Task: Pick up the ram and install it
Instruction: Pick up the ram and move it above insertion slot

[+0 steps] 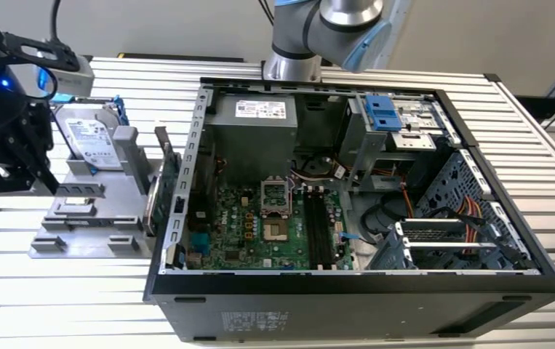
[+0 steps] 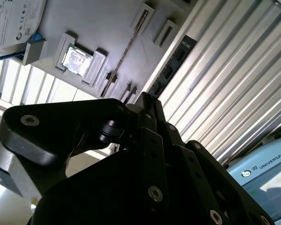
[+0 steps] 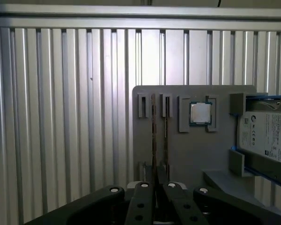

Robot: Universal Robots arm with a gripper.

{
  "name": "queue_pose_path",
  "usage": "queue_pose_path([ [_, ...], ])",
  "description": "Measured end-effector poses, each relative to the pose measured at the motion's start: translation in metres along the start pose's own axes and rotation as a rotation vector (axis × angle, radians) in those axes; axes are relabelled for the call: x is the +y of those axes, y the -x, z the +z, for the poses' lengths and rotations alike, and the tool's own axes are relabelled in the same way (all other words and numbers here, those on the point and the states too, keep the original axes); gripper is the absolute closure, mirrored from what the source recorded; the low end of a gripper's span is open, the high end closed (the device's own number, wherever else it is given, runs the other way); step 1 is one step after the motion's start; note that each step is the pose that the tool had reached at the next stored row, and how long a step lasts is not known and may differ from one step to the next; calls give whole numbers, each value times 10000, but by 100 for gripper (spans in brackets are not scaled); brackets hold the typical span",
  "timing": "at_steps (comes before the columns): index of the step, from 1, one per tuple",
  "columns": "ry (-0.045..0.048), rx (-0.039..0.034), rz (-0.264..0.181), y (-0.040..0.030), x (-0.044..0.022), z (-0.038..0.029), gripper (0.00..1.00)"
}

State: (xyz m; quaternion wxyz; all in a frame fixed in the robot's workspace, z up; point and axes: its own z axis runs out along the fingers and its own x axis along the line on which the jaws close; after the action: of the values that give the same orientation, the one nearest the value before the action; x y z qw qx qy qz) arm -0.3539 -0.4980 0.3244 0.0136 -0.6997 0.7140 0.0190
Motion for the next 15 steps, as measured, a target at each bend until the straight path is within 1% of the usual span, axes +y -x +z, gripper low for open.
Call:
queue_pose_path([
  [14, 0, -1, 0, 3, 1, -71, 100],
  [15, 0, -1, 0, 5, 1, -102, 100],
])
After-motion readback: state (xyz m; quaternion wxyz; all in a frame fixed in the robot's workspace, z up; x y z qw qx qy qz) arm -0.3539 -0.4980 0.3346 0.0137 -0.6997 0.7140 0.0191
